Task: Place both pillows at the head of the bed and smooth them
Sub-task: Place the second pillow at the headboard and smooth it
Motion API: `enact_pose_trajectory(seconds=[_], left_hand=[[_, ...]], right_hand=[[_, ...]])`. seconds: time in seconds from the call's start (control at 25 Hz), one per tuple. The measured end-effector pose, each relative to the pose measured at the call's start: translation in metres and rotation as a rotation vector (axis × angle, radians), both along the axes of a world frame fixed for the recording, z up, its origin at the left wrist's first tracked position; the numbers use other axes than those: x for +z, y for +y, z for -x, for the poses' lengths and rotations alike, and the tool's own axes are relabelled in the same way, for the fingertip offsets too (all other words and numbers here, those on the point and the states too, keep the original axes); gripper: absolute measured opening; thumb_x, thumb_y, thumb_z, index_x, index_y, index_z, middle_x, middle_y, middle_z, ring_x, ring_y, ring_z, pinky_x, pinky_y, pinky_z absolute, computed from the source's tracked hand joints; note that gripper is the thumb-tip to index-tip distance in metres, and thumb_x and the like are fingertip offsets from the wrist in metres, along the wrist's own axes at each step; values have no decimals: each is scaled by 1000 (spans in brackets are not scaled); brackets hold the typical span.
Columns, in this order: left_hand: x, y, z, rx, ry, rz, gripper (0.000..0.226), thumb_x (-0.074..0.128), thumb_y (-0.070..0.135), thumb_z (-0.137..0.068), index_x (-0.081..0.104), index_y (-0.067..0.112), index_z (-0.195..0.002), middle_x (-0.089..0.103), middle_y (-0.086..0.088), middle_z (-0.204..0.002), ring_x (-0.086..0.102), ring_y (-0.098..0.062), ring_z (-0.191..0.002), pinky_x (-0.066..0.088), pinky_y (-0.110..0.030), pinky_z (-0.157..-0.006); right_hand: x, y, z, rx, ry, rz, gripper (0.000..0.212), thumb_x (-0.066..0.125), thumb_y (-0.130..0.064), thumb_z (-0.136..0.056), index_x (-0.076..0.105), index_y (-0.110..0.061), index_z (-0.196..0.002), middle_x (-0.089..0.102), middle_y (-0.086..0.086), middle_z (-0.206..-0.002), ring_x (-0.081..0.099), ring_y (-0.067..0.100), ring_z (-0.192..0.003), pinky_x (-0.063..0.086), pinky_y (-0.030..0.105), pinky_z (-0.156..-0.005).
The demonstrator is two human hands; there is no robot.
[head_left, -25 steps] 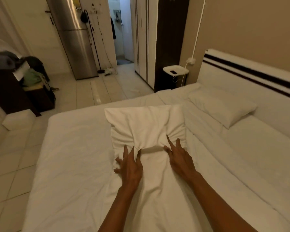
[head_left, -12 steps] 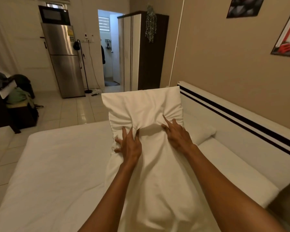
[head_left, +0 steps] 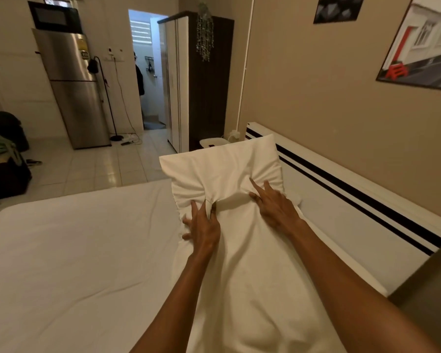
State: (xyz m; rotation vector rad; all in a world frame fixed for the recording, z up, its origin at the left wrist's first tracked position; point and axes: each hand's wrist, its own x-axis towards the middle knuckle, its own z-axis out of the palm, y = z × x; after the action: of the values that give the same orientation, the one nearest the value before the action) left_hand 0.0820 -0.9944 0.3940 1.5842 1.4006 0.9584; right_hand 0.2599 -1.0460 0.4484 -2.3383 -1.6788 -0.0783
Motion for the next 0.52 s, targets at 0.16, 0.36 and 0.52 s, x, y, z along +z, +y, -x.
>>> enact_pose_trajectory(seconds=[0.16,0.36,0.52], left_hand=[[-13,-7,-67,-51,12,-2,39,36,38,-105,47,27,-140,20,0,-164,3,-39,-151,8,-70,-113],[-40,-12,-154,-107,32,57,44,31,43,-105,41,34,-147,12,0,-167,-5,-38,-151,1,-72,-113],[-65,-16,-227,-136,55,141,46,27,44,-105,37,35,-149,9,-1,-167,-7,-40,-151,-2,-74,-112]], right_hand=[[-18,-16,-67,-37,37,12,51,27,-41,-108,17,-41,-158,28,17,-162,48,44,-132,41,49,-103],[-45,-21,-158,-64,90,48,49,26,-41,-109,20,-41,-158,28,19,-162,41,43,-139,36,50,-110],[-67,-21,-230,-90,157,138,49,24,-45,-108,23,-40,-157,29,18,-162,38,41,-142,31,49,-114]])
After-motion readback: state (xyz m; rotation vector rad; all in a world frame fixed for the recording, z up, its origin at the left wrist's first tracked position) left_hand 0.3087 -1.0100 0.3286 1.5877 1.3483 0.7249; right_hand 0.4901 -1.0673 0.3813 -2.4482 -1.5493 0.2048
